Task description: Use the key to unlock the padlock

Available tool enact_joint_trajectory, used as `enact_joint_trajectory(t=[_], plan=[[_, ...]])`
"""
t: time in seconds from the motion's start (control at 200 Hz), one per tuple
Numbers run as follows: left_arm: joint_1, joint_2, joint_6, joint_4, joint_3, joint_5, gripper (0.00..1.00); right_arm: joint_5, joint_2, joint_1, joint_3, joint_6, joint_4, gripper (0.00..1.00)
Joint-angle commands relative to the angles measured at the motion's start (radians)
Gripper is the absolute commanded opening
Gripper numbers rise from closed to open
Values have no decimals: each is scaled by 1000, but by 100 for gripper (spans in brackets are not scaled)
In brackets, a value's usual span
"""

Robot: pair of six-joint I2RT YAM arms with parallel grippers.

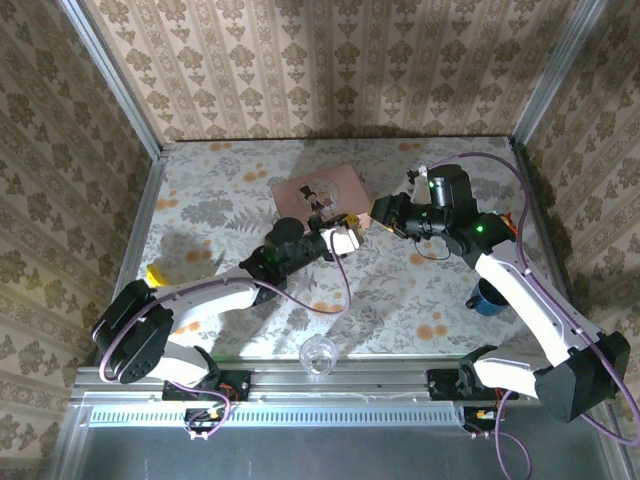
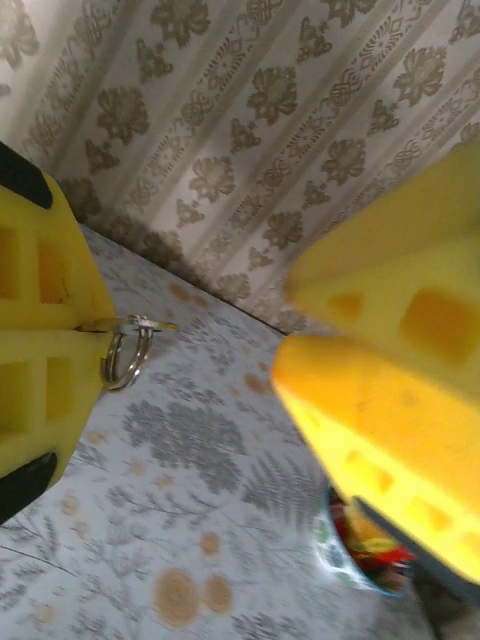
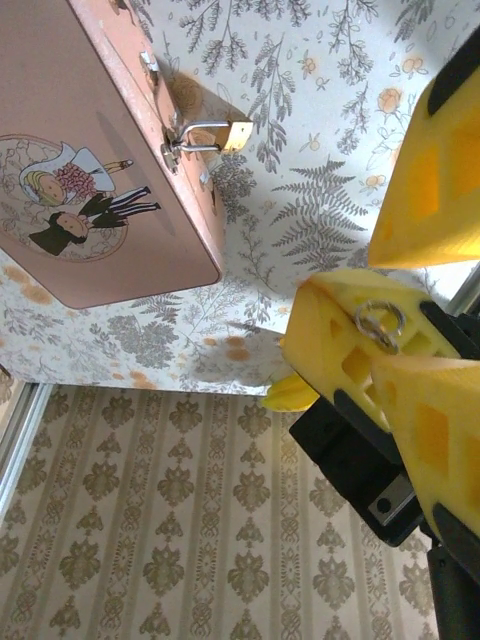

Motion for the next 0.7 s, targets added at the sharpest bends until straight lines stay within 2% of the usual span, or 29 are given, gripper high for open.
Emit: enact_joint_trajectory(t=[0.0,0.34,0.695], plan=[[-9,-9,139,-52,3,-108,0,-24,-17,20,-22,36,48,35],[-21,-6,121,-25,3,-101,0,-22,30,53,-19,49,49,34],[-26,-14,110,3,-5,-86,0,-41,98,92,-19,70,104,39]])
